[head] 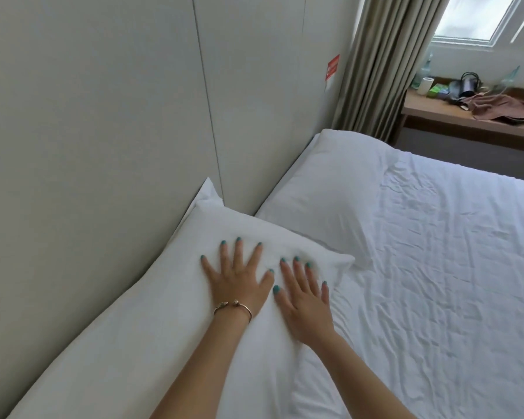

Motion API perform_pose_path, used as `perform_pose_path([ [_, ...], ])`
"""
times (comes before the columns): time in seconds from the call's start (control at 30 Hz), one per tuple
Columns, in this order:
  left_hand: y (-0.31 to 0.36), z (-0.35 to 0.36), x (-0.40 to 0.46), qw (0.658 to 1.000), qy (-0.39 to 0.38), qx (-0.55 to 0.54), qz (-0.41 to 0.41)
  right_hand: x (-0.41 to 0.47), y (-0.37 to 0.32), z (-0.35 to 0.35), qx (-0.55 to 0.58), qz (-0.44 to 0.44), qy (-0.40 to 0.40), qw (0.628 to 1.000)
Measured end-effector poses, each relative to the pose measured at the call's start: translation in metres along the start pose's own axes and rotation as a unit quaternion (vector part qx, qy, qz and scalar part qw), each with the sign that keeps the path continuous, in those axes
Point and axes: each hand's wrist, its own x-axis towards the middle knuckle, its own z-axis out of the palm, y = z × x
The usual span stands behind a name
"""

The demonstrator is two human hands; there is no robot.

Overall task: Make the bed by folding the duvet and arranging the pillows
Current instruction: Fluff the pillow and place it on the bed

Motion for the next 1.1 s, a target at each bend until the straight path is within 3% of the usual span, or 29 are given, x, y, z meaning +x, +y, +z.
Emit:
perform_pose_path([
  [0.13,0.051,0.015,0.104,0.999,-0.042,0.003,0.013,0.081,0.052,-0.023,0.035,-0.008,-0.024,0.999],
  [0.23,0.08,0.03,0.179,0.998,-0.021,-0.055,-0.005,0.162,0.109,-0.037,0.096,0.067,-0.035,0.992],
  [0.37,0.099,0.058,0.252,0.987,0.002,-0.159,-0.015,0.249,0.179,-0.038,0.078,0.142,-0.056,0.985],
  [0.5,0.103,0.093,0.282,0.981,0.013,-0.19,-0.03,0.307,0.226,-0.041,0.077,0.228,-0.023,0.97],
  [0.63,0.103,0.124,0.285,0.99,0.03,-0.136,0.003,0.337,0.26,-0.041,0.094,0.298,0.04,0.949],
  [0.77,0.117,0.134,0.283,0.994,0.019,-0.104,0.03,0.349,0.291,-0.033,0.108,0.38,0.019,0.919],
  [0.97,0.117,0.132,0.277,0.991,-0.018,-0.134,-0.004,0.342,0.31,-0.042,0.328,0.343,0.022,0.88],
  [1.1,0.123,0.119,0.26,0.992,-0.024,-0.127,0.011,0.319,0.296,-0.081,0.358,0.259,0.054,0.895],
])
